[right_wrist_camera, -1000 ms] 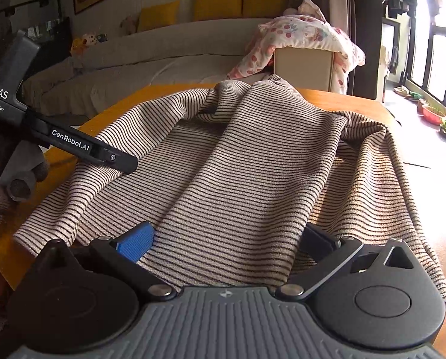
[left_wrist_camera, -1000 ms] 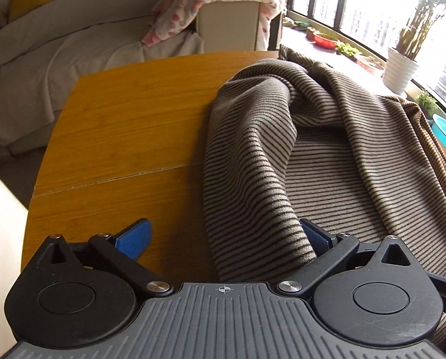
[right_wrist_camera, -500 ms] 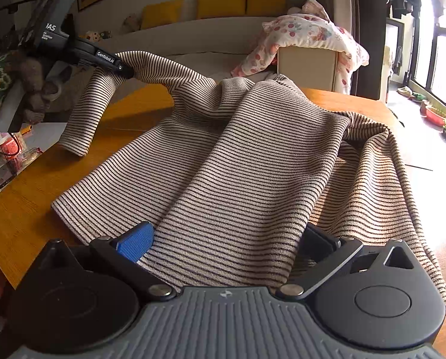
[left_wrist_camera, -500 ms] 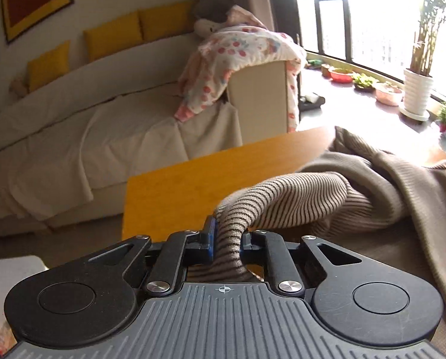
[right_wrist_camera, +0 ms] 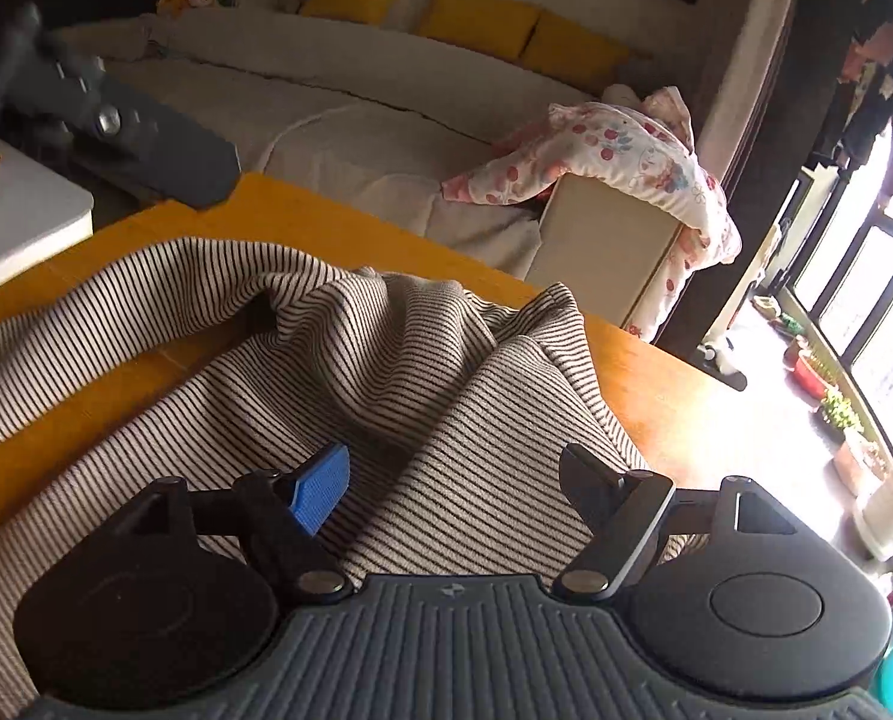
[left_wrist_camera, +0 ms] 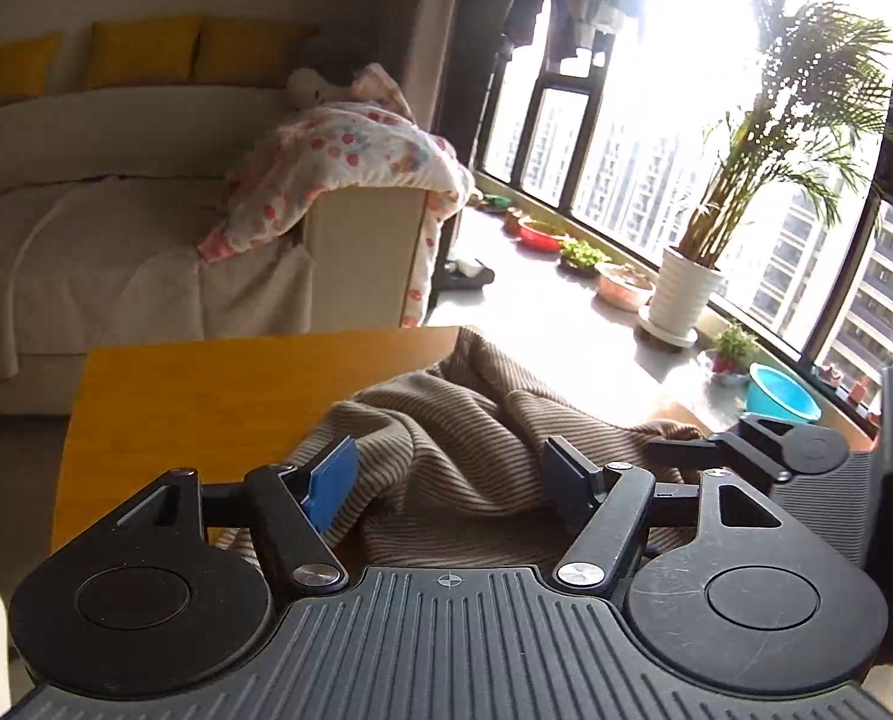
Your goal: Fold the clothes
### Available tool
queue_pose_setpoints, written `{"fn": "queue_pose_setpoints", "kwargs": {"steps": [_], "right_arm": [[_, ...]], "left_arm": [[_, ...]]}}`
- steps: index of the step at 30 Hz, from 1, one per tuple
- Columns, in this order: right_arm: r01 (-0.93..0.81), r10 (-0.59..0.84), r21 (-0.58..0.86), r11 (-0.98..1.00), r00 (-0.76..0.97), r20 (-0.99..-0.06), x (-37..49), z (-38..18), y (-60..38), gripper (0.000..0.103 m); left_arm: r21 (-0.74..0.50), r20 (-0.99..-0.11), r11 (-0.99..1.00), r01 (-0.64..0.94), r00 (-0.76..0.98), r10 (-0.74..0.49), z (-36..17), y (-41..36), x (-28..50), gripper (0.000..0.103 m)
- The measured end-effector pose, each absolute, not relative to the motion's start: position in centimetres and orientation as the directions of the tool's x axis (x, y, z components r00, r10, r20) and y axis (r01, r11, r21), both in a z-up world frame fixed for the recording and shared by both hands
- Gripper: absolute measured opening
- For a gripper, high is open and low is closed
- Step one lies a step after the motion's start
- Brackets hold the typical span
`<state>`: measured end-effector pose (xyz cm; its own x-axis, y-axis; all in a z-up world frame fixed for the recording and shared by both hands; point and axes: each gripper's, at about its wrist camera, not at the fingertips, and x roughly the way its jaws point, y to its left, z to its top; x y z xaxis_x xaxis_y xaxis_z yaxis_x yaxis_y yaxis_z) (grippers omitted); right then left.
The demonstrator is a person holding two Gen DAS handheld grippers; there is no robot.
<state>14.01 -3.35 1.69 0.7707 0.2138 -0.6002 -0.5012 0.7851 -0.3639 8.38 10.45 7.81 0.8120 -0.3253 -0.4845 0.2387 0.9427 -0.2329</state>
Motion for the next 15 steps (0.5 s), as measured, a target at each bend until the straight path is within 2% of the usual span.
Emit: {"fn": "queue_pose_setpoints", "kwargs": {"steps": [1, 2, 3, 5, 7, 9, 12, 15], "right_arm": [[-0.508, 0.185, -0.421, 0.751, 0.775, -0.605, 14.5, 0.9, -2.9, 0.056], [-0.518, 0.163, -0.480, 0.708, 0.781, -0.603, 14.5, 0.7, -3.3, 0.041], [-0.526, 0.141, -0.536, 0.660, 0.788, -0.600, 14.6, 0.6, -3.6, 0.040], [-0.529, 0.097, -0.641, 0.556, 0.807, -0.582, 14.6, 0.3, -4.4, 0.025], [-0.459, 0.045, -0.761, 0.457, 0.867, -0.496, 14.5, 0.7, -5.7, 0.016], [-0.385, -0.002, -0.825, 0.415, 0.906, -0.424, 15.5, 1.1, -7.1, 0.013], [-0.310, -0.084, -0.848, 0.431, 0.921, -0.380, 19.0, 1.5, -9.8, 0.012], [-0.234, -0.217, -0.865, 0.445, 0.908, -0.357, 24.4, -0.4, -13.3, 0.012]], "left_arm": [[-0.251, -0.464, 0.933, 0.259, 0.813, -0.351, 7.7, 10.1, 8.2, 0.090], [-0.265, -0.444, 0.924, 0.276, 0.816, -0.371, 7.3, 9.5, 8.3, 0.093], [-0.276, -0.425, 0.916, 0.292, 0.818, -0.389, 6.8, 8.9, 8.3, 0.095], [-0.292, -0.410, 0.894, 0.339, 0.800, -0.437, 5.2, 7.1, 9.4, 0.095], [-0.317, -0.397, 0.869, 0.379, 0.779, -0.485, 3.3, 5.3, 10.9, 0.095], [-0.327, -0.395, 0.852, 0.409, 0.760, -0.516, 1.6, 4.1, 12.5, 0.095], [-0.317, -0.450, 0.854, 0.413, 0.727, -0.518, -0.5, 3.4, 13.8, 0.095], [-0.328, -0.501, 0.862, 0.386, 0.703, -0.505, -1.3, 4.1, 14.0, 0.095]]}}
